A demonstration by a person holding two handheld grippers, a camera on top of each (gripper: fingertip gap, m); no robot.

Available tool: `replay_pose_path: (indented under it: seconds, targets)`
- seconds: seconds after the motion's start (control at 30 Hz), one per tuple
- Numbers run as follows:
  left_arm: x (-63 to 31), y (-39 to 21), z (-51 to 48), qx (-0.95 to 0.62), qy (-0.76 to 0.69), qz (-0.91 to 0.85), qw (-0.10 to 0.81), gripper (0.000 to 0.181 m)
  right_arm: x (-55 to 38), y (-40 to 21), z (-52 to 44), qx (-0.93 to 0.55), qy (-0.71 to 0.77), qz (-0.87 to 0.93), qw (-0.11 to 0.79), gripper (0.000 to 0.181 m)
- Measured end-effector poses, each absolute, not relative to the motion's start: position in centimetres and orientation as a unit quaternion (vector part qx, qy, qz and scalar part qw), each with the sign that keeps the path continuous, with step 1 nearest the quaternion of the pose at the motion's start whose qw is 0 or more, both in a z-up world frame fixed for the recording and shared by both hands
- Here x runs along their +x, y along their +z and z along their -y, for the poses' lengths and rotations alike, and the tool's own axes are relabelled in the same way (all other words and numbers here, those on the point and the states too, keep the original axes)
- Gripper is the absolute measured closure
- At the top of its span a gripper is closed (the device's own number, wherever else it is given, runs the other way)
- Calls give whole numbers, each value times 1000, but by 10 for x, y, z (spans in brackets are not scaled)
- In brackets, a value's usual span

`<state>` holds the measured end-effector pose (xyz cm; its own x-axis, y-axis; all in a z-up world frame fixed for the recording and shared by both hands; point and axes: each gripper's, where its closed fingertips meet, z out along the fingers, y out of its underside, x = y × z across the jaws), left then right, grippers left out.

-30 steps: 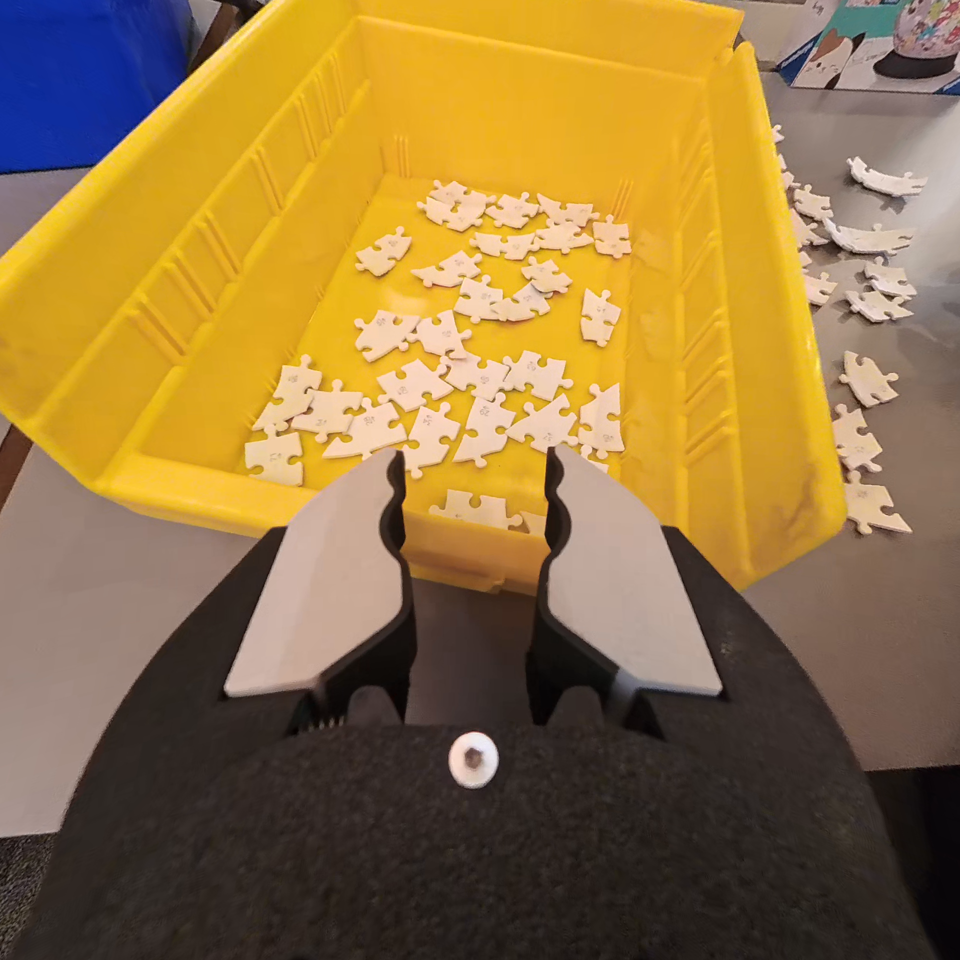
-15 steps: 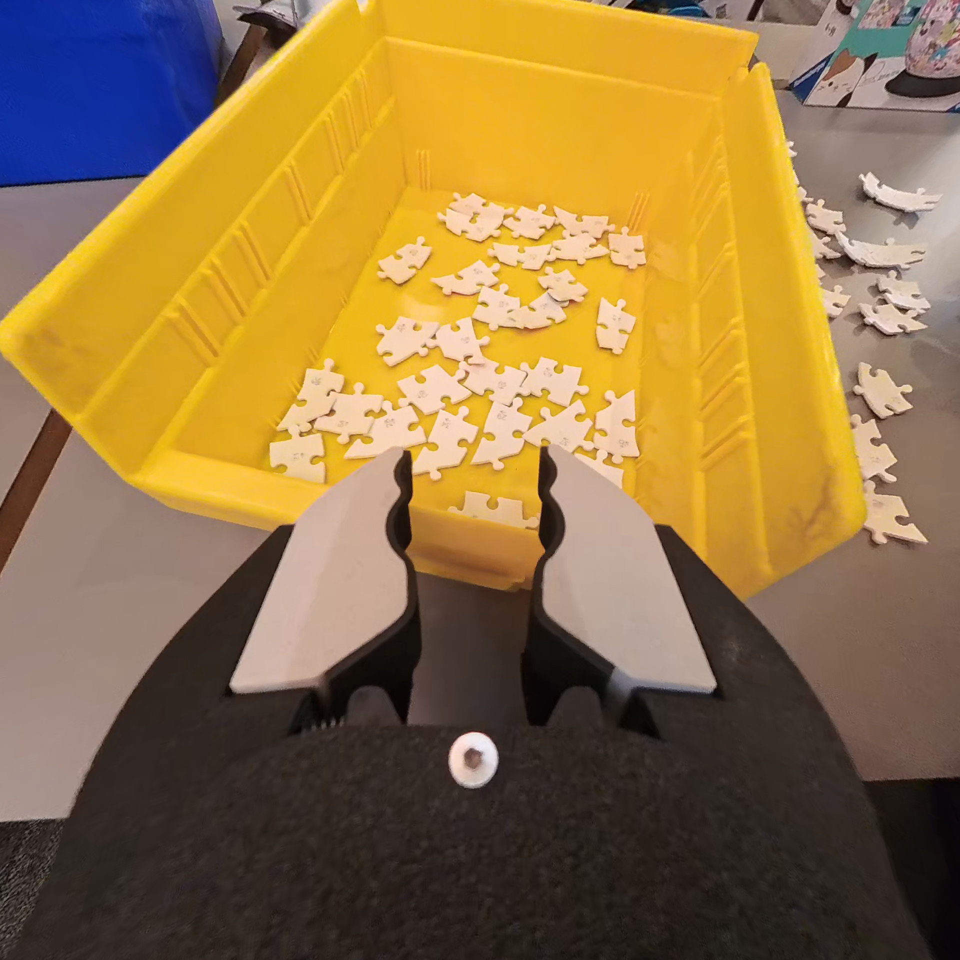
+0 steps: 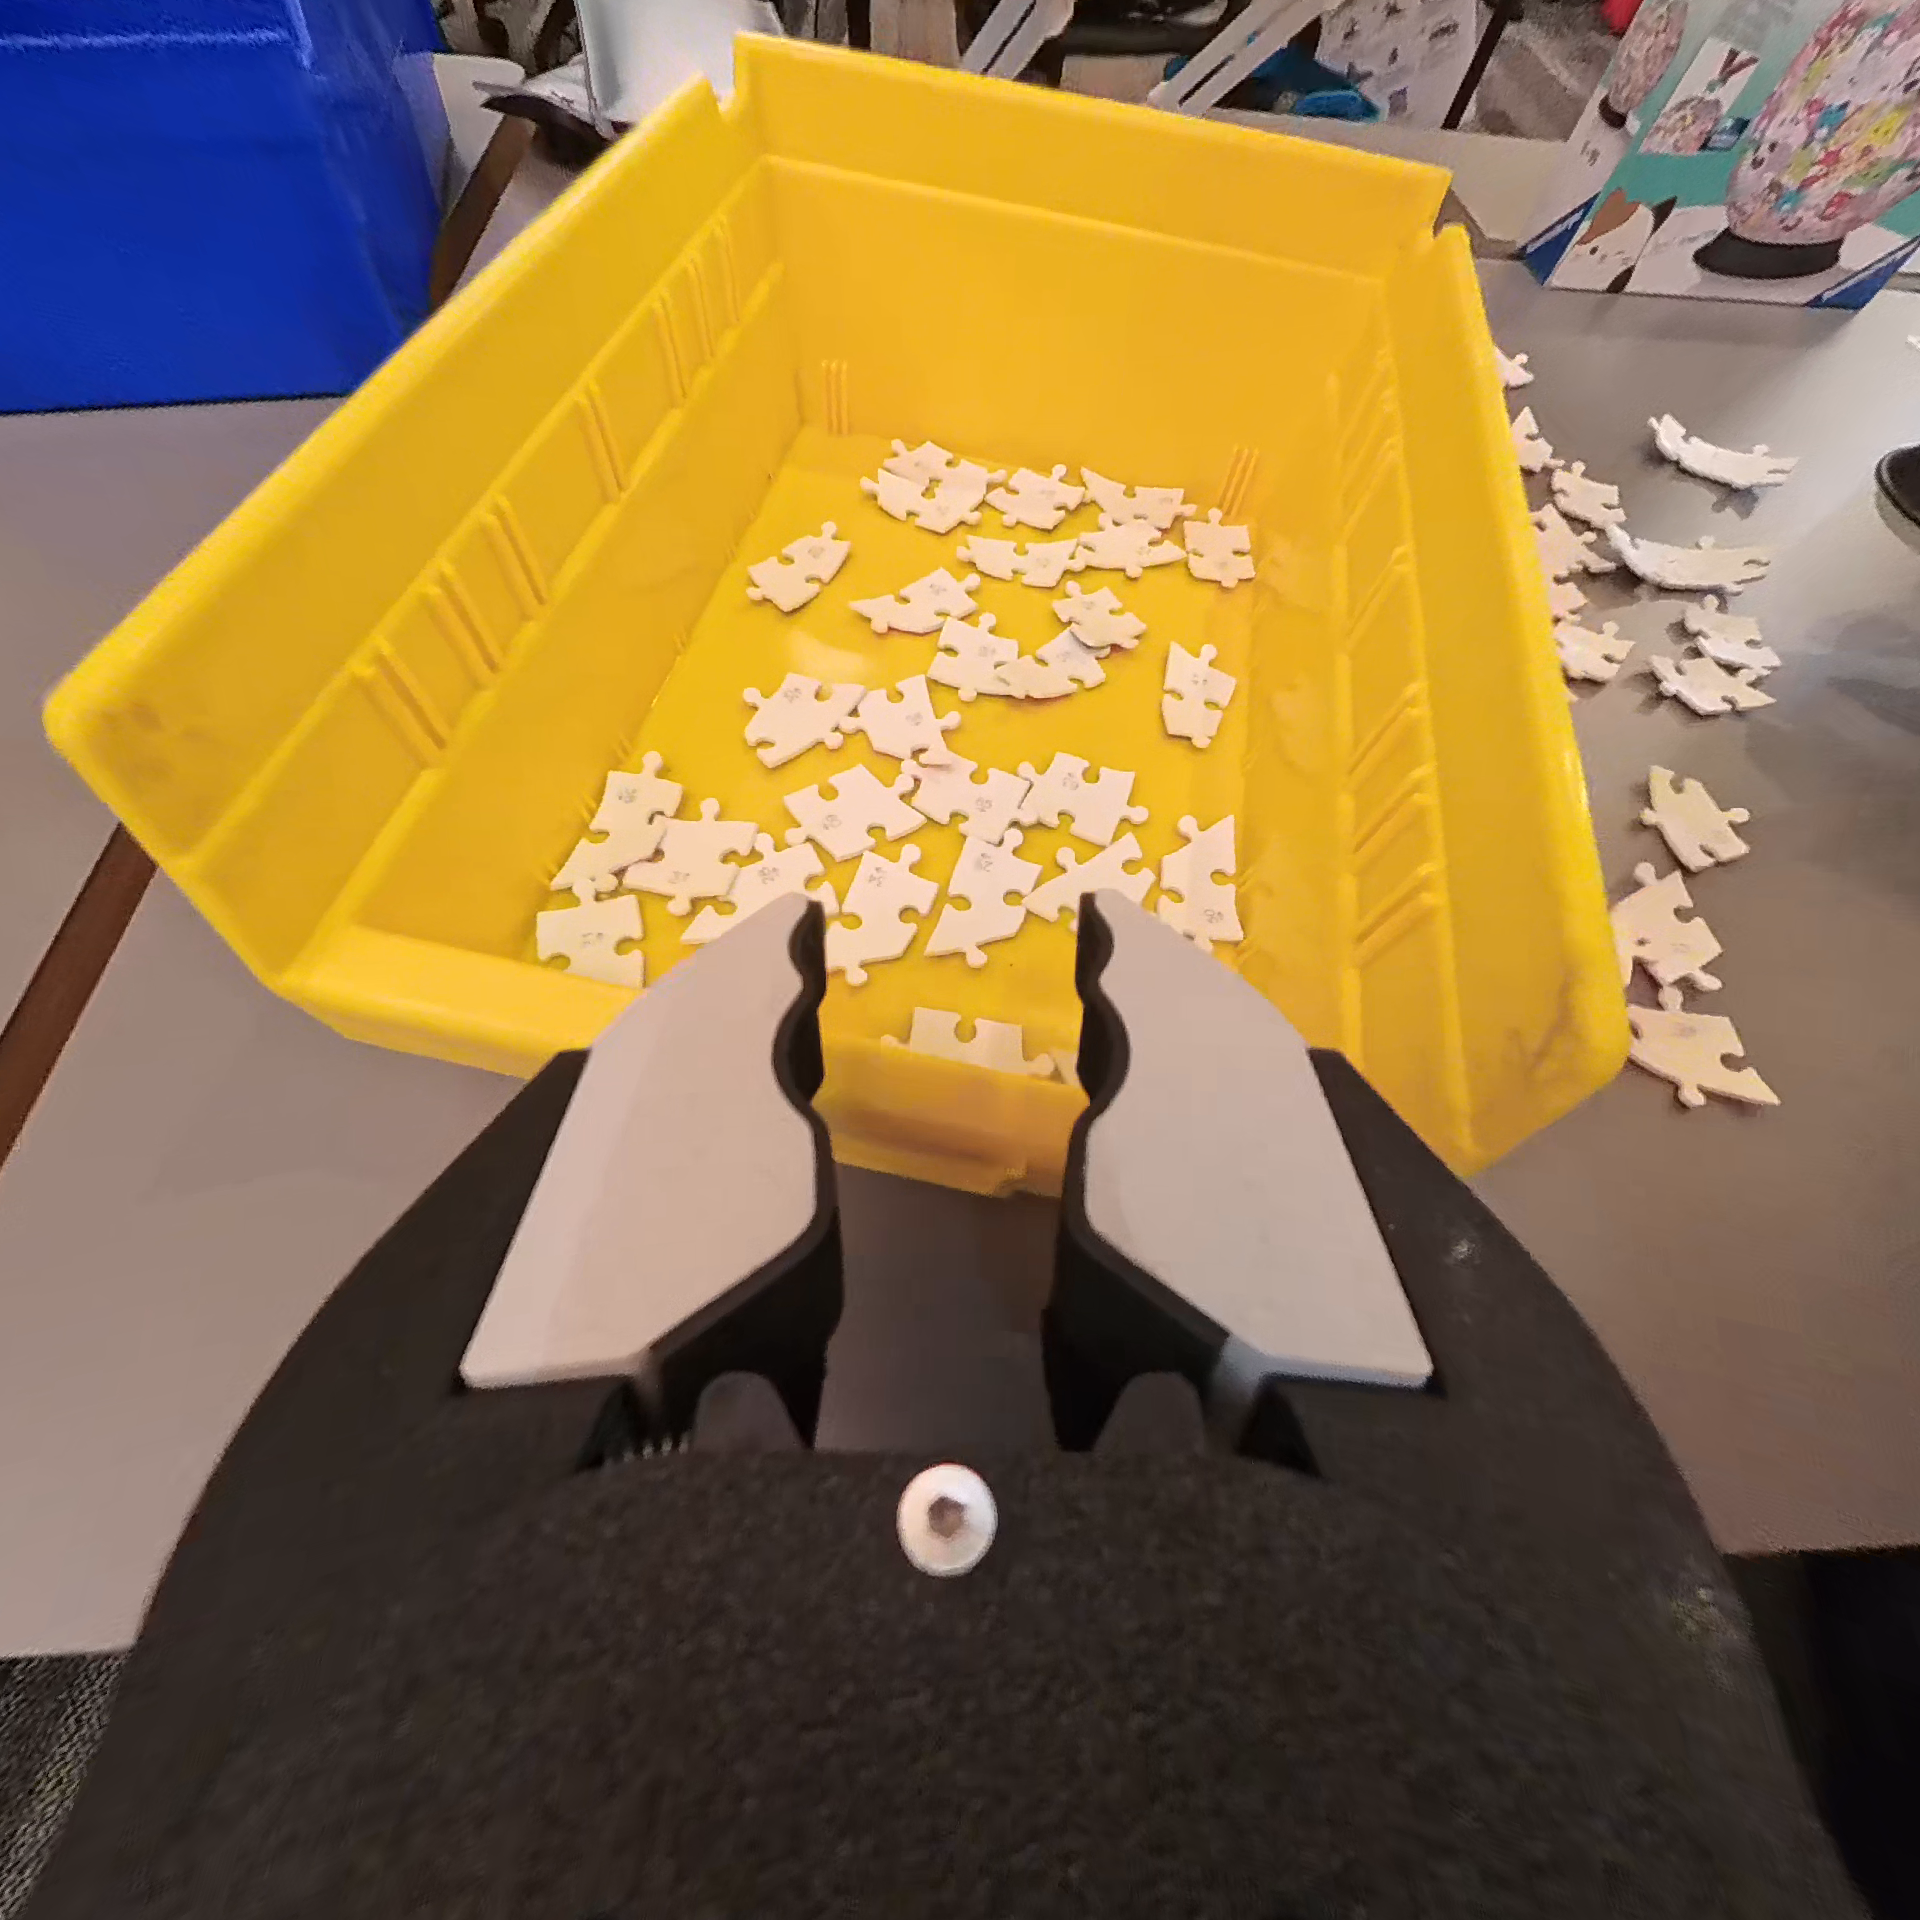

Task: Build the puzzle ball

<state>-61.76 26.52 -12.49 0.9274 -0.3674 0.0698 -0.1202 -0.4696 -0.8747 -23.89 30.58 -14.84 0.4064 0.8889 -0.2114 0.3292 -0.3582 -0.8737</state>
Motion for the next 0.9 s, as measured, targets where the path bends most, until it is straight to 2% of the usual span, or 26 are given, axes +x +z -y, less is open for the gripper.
replay_pose_path:
  seconds: [0.13,0.23,0.3,0.5,0.57,0.9]
  targets:
    - [-594,-96,-292,-851,-185,-158,465,127,-239,-149,-306,-743,357,411,389,165]
    - [-559,-81,-328,-860,-171,-252,410,122,-240,-149,-304,-739,350,418,394,165]
    - [-536,-93,-355,-876,-143,-302,347,115,-240,-149,-304,-740,347,421,394,165]
    - [-477,-143,-418,-879,-122,-380,260,128,-240,-150,-304,-739,345,424,393,165]
    - [-472,-158,-426,-873,-117,-404,248,132,-241,-150,-304,-740,345,424,393,165]
    - [-468,-190,-445,-862,-115,-444,214,126,-241,-152,-303,-742,339,428,389,165]
